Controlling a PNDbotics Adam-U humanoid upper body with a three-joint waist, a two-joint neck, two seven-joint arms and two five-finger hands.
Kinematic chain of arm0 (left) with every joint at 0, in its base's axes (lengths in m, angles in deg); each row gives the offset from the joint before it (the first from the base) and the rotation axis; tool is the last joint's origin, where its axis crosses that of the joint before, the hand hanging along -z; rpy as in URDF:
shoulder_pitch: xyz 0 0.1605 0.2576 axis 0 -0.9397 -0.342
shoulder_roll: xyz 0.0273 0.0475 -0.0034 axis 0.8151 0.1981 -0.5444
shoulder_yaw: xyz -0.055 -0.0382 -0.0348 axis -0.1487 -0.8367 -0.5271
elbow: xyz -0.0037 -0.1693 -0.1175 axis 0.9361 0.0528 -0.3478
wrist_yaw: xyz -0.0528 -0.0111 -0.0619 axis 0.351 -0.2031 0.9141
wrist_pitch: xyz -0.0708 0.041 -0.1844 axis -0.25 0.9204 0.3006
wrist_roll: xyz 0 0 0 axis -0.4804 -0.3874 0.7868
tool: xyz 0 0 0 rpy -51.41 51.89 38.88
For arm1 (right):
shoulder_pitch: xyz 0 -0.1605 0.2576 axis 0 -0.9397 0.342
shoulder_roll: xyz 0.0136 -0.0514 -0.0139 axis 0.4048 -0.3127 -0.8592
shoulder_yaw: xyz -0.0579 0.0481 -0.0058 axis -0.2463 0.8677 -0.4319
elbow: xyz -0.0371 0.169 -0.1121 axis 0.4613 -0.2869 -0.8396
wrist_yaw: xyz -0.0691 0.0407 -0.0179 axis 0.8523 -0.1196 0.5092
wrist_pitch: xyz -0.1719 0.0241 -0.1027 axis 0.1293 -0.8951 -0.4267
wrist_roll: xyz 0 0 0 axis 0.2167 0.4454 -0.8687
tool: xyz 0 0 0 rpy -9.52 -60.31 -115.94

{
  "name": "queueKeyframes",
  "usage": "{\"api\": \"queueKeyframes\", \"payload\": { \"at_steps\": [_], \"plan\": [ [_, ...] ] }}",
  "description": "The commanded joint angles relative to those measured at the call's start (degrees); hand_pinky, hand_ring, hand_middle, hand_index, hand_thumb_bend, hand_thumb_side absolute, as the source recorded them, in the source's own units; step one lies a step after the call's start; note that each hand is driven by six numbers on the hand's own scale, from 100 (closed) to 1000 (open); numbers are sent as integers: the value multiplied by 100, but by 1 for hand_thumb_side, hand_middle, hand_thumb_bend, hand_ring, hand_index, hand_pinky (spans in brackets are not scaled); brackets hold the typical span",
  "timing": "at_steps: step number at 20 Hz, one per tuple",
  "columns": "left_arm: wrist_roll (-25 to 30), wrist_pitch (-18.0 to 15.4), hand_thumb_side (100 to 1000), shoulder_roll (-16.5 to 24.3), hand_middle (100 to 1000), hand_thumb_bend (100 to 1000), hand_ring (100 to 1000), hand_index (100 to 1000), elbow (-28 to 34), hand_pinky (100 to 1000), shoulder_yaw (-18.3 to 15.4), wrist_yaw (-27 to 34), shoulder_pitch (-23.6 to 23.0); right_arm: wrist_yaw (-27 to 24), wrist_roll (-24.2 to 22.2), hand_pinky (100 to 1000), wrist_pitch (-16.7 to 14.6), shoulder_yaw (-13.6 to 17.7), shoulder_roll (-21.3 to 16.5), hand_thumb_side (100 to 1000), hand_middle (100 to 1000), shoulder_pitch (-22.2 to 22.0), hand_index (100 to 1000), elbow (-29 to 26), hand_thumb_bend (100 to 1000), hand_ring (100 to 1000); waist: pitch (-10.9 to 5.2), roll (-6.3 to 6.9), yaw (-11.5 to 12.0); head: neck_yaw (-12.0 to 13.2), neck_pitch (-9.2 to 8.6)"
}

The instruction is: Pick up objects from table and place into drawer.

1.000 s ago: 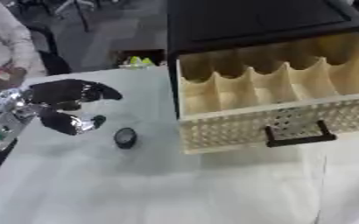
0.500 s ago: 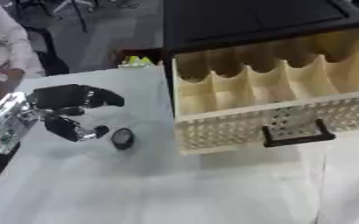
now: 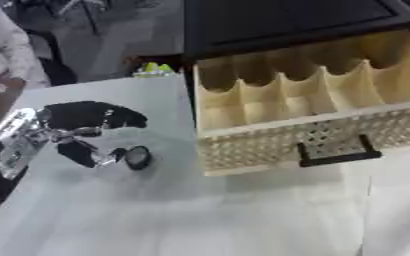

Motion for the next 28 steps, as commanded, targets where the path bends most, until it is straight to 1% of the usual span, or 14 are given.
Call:
{"api": "queueKeyframes", "payload": {
  "at_steps": [1,3,8,11,15,17,21,28],
  "plan": [
    [1045,-874,1000,113,942,291,948,1000,145,834,-5,114,125,-33,-9,231,1,48,-63,987,459,81,669,-92,868,466,-112,-26,19,5,-46],
    [1135,-874,1000,123,941,310,947,1000,175,833,-12,152,121,-38,-12,231,3,49,-56,987,459,76,669,-92,868,466,-113,-25,22,2,-51],
    [1244,-874,1000,124,935,308,940,1000,215,826,-41,174,106,-46,-12,232,-4,52,-51,987,459,85,670,-92,868,467,-109,-27,8,5,-75],
    [1214,-874,1000,134,890,328,924,1000,211,816,-63,64,93,-48,-12,233,-12,53,-51,987,459,93,669,-92,868,467,-101,-29,-14,13,-90],
    [1081,-874,1000,129,825,353,892,1000,157,804,-62,-222,65,-46,-10,231,-15,57,-39,987,459,107,669,-92,868,466,-84,-30,-38,20,-92],
    [992,-874,1000,118,811,359,881,991,122,802,-41,-380,52,-43,-10,231,-14,59,-35,987,458,112,669,-92,868,466,-77,-31,-50,25,-92],
    [809,-874,1000,109,806,376,876,985,48,805,6,-676,29,-42,-7,230,-13,62,-31,987,458,118,669,-92,868,466,-70,-38,-56,33,-93],
    [446,-874,1000,83,779,372,851,968,-86,784,33,-1100,-8,-46,-10,229,-10,68,-8,987,456,122,667,-92,868,465,-60,-40,-89,69,-123]
  ]
}}
